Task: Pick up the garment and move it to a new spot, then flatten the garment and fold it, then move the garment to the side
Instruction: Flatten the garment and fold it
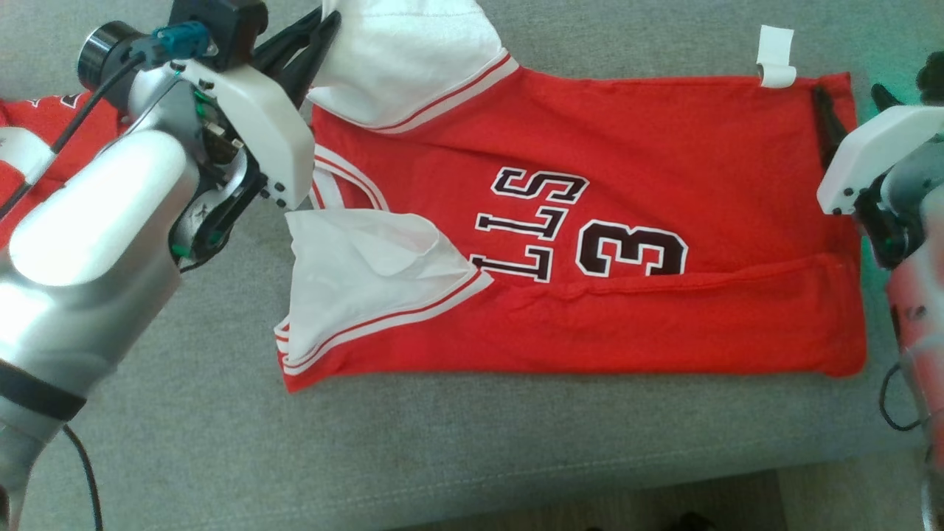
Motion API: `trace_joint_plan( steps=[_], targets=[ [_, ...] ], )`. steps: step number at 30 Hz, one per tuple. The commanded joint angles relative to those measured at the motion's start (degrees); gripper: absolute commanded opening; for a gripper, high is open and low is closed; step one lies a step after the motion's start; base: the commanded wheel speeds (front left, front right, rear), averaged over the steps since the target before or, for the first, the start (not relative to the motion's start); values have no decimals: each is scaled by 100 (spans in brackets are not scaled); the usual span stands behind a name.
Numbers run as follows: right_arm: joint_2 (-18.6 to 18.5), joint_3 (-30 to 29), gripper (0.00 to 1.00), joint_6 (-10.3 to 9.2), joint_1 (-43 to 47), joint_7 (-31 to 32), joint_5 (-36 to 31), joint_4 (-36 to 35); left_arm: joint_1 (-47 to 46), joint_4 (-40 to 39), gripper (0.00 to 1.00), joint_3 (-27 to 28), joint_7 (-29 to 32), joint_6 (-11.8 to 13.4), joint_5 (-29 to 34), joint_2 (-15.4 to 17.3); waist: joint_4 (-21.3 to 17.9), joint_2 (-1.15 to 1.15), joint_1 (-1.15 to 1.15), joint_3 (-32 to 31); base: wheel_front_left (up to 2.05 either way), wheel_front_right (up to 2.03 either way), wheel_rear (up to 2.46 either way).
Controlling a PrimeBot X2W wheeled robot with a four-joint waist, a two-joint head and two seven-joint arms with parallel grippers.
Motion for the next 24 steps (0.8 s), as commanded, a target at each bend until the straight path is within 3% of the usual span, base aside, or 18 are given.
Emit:
trace_joint_plan(
  steps=[1, 8, 9, 10, 16, 24],
  targets=[
    [-67, 118, 100, 20, -151, -29, 49, -109, -335, -114, 0, 257, 13, 39, -6, 189, 7, 0, 0, 17, 0, 0, 0],
    [-162, 337, 100, 20, -401, 88, 80, 242, -463, -44, 0, 257, 18, 35, 9, 148, 64, 0, 0, 142, 0, 0, 0],
    [-172, 376, 23, 20, -429, 112, 83, 289, -473, -22, 0, 260, 9, 41, 9, 140, 73, 0, 0, 152, 0, 0, 0],
    [-182, 409, 0, 20, -454, 125, 93, 329, -481, 2, 0, 266, -3, 47, 7, 135, 80, 0, 0, 162, 0, 0, 0],
    [-261, 427, 0, 20, -652, -2, 193, 459, -540, 232, 0, 323, -183, 116, 55, 159, 96, 0, 0, 189, 0, 0, 0],
    [-302, 269, 0, 20, -1198, -831, 292, 323, -774, 594, 0, 457, -455, 196, 115, 151, 111, 0, 0, 310, 0, 0, 0]
  ],
)
